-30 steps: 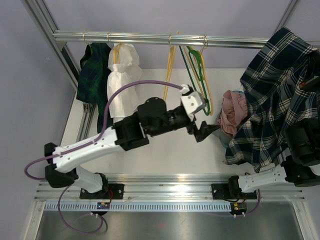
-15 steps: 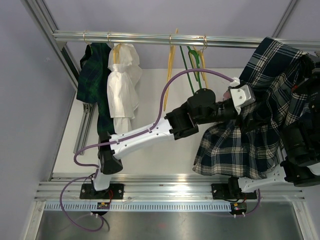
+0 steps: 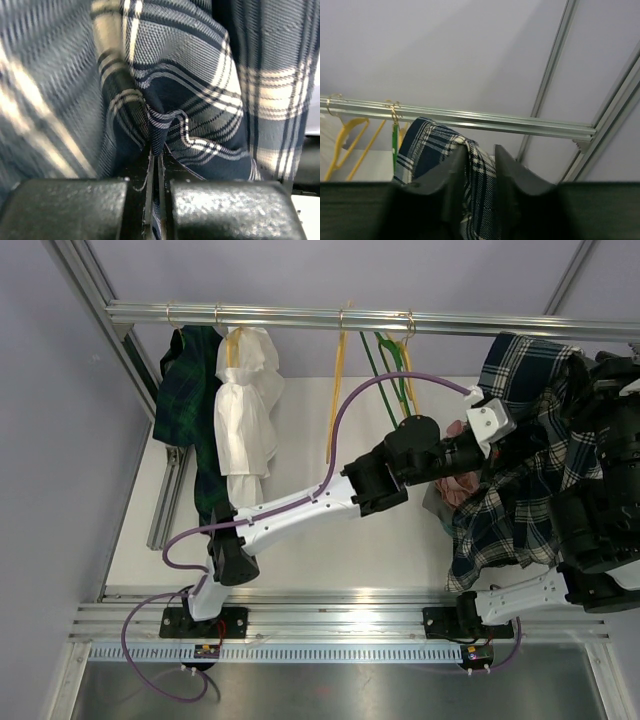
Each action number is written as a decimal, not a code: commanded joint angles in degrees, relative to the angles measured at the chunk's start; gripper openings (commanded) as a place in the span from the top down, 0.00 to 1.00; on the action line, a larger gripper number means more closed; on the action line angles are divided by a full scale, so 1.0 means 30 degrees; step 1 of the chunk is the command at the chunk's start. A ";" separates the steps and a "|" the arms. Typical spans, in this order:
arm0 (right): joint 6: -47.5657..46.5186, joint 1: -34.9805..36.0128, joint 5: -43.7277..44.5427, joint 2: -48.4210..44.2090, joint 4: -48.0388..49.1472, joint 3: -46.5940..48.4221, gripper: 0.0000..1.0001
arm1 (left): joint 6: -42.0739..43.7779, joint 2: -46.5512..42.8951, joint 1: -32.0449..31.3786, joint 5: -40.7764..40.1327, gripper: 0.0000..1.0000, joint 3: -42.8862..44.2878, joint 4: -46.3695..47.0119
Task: Remove the skirt from the hanger
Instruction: Place the skirt into the basket
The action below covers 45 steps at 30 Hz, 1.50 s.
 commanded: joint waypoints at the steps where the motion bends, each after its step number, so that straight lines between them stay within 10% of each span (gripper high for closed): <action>1: -0.9421 -0.0063 0.1313 -0.0678 -0.1035 -0.0835 0.59 | -0.0941 -0.0871 0.0565 -0.1352 1.00 0.1288 0.2001; 3: -0.9010 -0.0121 0.1813 -0.1117 -0.1736 -0.1774 0.35 | -0.1119 -0.1251 0.0916 -0.1323 1.00 0.1259 0.2089; 10: -0.7660 -0.0151 0.2520 -0.0506 -0.3206 -0.1457 0.00 | -0.0798 -0.2277 0.1211 -0.0358 1.00 0.1259 0.3055; 18: -0.6058 -0.0151 0.2051 0.2066 -0.4958 0.4454 0.00 | -0.1178 -0.2835 0.1241 0.0640 1.00 0.1346 0.3291; 31: 0.7277 0.0990 -0.1899 0.7490 -2.1862 1.6225 0.00 | -0.0622 -0.5851 0.1504 0.1899 1.00 -0.2811 0.2881; 36: 1.0848 0.1314 -0.5093 0.7228 -2.3709 1.3840 0.00 | -0.0564 -0.5795 0.1856 0.2309 1.00 -0.2962 0.2617; 45: 1.6135 0.0585 -0.5451 1.0452 -2.8173 1.9316 0.01 | -0.0592 -0.5354 0.1973 0.2983 1.00 -0.2929 0.3113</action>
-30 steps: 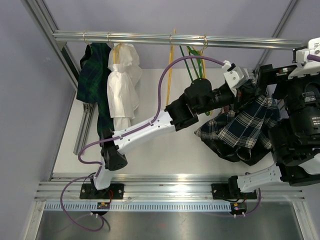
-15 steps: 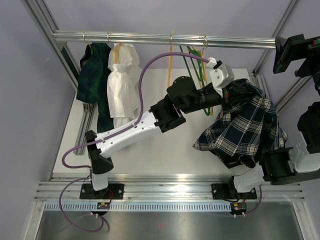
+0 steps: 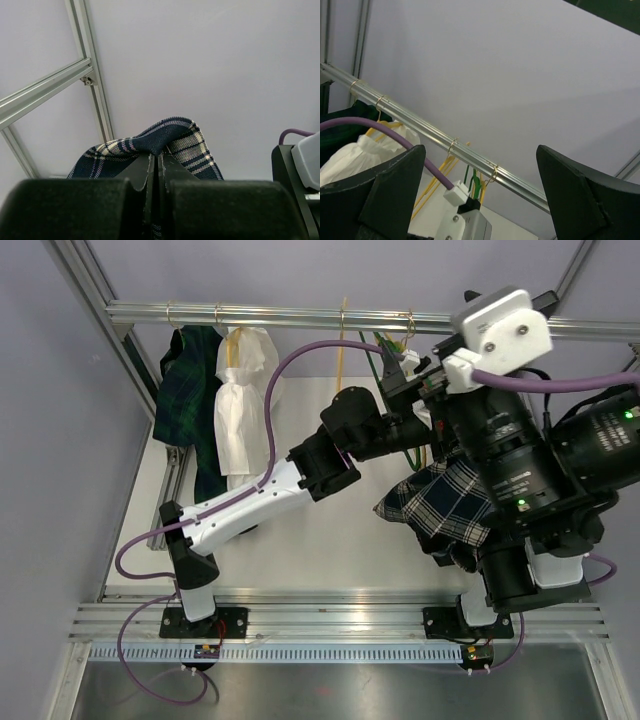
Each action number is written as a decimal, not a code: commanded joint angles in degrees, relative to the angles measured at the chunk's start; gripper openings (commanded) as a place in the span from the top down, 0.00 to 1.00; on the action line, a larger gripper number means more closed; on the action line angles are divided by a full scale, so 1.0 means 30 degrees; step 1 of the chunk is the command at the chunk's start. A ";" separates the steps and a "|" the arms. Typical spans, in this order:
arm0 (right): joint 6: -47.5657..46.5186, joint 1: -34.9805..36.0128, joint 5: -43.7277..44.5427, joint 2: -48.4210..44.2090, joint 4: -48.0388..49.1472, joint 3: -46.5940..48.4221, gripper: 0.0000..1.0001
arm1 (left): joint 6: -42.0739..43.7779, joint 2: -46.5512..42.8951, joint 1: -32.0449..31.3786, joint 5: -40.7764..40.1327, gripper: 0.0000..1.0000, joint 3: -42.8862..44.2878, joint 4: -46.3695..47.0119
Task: Remove the skirt from the hanger
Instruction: Place the skirt into the basket
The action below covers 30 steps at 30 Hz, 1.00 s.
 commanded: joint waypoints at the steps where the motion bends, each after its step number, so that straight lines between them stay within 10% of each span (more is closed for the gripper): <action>1: 0.0606 -0.1193 -0.0386 -0.0023 0.1474 0.0059 0.01 | 0.0246 -0.0779 -0.0009 0.0616 1.00 -0.0116 0.3229; 15: -0.5342 -0.8867 -0.3696 0.0152 0.8146 -0.1766 0.00 | 0.0948 -0.2186 -0.0009 0.0029 1.00 -0.1527 0.2386; 25: 0.3202 -1.9997 -0.3753 -0.1167 -0.1767 -0.2445 0.01 | 0.0918 -0.2537 -0.0126 0.0469 1.00 -0.1762 0.1976; 30: 0.5049 -2.1236 -0.3986 -0.2103 -0.5115 -0.4136 0.01 | 0.1764 -0.3413 -0.0126 0.0499 1.00 -0.2375 0.1155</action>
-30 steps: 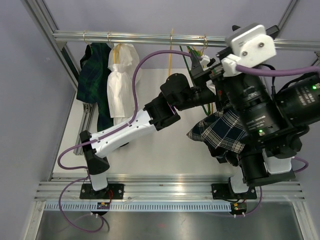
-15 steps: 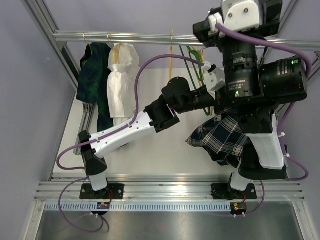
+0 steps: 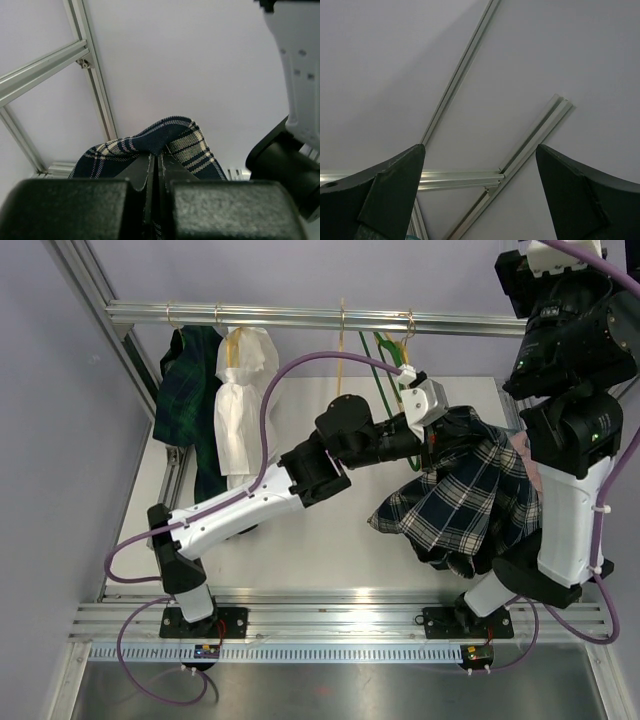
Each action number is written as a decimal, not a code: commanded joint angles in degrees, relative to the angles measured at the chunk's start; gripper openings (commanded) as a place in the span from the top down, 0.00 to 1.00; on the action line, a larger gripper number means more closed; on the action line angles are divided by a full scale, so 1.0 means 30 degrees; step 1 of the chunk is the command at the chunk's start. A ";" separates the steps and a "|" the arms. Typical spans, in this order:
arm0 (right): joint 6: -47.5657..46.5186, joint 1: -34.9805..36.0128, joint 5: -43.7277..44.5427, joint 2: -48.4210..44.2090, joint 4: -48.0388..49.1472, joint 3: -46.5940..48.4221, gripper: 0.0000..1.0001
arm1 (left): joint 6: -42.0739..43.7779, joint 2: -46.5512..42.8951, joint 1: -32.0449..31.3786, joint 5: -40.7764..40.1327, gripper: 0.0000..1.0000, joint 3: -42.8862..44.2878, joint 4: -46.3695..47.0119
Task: Remove the skirt from the hanger
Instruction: Place the skirt into the basket
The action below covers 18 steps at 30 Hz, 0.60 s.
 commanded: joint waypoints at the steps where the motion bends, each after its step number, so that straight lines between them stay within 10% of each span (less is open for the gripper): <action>1: 0.3003 -0.1012 -0.0855 -0.0858 -0.5346 -0.1631 0.01 | 0.1090 -0.2345 -0.0082 0.0331 1.00 -0.0395 0.1141; 9: 0.7517 -0.7952 -0.5272 -0.2322 -1.0109 -0.4296 0.01 | 0.1765 -0.4426 -0.0053 0.0359 1.00 -0.3149 0.0787; 18: 1.0128 -0.9805 -1.5088 -0.5104 -1.6027 -0.7234 0.01 | 0.2468 -0.5831 0.0064 0.0536 1.00 -0.4759 0.0349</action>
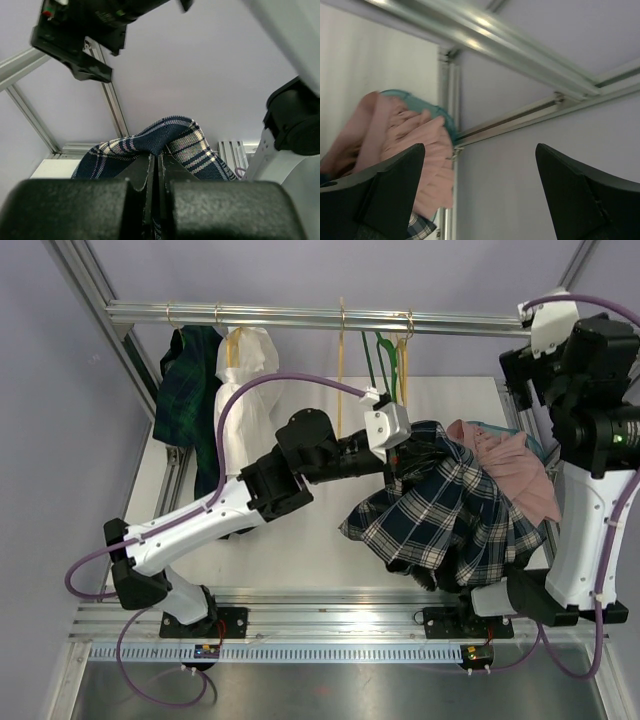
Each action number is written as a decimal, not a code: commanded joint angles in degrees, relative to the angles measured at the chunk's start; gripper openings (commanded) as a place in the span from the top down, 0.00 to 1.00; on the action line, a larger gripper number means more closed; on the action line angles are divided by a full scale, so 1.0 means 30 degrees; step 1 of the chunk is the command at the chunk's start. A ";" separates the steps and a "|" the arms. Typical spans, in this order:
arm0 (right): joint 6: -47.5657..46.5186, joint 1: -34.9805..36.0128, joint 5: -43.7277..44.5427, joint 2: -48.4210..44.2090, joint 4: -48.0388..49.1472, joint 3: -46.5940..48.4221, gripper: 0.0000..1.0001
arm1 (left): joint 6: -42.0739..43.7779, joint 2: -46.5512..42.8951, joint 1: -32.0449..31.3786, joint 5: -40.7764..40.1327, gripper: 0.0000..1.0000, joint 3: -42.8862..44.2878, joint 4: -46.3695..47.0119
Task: Remove the skirt from the hanger
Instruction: Place the skirt into the basket
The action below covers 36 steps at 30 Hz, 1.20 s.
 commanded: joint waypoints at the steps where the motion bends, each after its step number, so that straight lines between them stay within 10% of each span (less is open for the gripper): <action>1: 0.1276 -0.0210 -0.5984 -0.2191 -0.3072 -0.0672 0.00 | 0.0843 -0.1766 0.0093 0.0434 1.00 -0.0891 0.1506; 17: -0.3705 0.0139 -2.3328 -0.5709 -0.9348 -0.6234 0.01 | 0.2074 -0.7157 0.0474 -0.1792 1.00 -0.6784 -0.1278; 36: -0.3768 0.4153 -2.6237 -0.7204 -0.4850 -1.6634 0.00 | 0.1344 -0.8156 0.0738 -0.2584 1.00 -0.7868 -0.0932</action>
